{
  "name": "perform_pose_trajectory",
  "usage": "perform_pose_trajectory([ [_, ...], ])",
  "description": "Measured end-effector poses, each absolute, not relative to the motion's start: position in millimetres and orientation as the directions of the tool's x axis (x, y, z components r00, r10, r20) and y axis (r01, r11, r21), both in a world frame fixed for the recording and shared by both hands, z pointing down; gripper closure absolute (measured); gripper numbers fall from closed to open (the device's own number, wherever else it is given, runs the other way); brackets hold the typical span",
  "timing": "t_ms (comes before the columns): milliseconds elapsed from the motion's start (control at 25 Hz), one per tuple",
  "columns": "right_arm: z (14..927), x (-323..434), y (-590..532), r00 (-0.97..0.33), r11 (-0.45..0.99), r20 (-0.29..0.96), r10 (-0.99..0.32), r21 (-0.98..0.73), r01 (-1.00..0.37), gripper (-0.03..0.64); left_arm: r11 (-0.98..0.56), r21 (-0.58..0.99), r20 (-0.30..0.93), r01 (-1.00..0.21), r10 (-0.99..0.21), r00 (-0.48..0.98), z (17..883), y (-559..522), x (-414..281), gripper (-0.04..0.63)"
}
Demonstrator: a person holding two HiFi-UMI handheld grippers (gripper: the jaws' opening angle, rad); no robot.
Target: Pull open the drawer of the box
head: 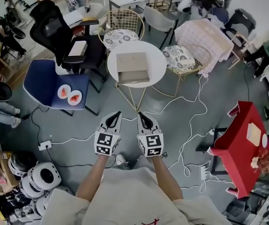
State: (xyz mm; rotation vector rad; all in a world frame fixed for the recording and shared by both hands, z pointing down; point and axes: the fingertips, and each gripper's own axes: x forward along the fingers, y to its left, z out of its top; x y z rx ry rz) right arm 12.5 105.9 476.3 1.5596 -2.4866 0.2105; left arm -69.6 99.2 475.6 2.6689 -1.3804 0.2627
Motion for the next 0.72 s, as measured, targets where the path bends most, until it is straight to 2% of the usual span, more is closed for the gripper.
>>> perform_pose_trajectory([
  [720,467.7,68.2,138.2,-0.45,0.46,0.235,-0.862,-0.011,-0.888,0.601,-0.536,0.031,0.221,-0.844,-0.82,0.529,470.5,141.1,-10.5,0.583],
])
